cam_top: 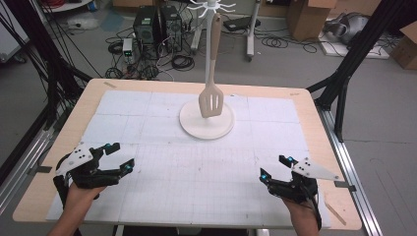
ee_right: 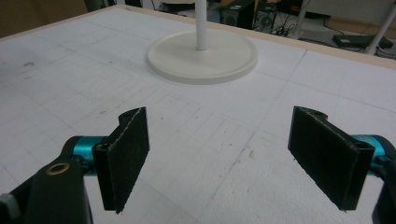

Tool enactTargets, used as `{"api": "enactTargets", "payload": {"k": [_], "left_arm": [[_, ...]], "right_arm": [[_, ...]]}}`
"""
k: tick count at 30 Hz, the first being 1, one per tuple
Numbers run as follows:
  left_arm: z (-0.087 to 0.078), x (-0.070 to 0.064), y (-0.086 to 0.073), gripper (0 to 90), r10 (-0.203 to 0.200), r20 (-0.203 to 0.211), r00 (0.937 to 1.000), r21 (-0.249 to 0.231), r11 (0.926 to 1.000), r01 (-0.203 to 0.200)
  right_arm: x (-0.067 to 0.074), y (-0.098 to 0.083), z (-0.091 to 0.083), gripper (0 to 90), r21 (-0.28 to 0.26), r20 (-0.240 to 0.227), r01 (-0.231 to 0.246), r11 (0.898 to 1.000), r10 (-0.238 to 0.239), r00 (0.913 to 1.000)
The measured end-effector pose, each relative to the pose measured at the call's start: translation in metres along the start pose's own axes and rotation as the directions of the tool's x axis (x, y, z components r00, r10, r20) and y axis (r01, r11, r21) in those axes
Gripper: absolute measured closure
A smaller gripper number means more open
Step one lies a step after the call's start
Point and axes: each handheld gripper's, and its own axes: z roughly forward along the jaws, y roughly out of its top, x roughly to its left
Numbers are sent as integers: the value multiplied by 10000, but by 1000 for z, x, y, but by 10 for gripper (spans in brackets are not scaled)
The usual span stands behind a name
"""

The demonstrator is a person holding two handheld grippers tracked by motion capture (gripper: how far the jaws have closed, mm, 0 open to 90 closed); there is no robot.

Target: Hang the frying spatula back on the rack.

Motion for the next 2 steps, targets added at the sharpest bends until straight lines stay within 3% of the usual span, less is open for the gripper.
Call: {"api": "enactTargets", "payload": {"k": [2], "left_arm": [[0, 0, 0, 198, -72, -9, 10000, -17, 10000, 72]], "right_arm": [[-1, 0, 0, 193, -47, 42, 1, 10000, -1, 10000]]}}
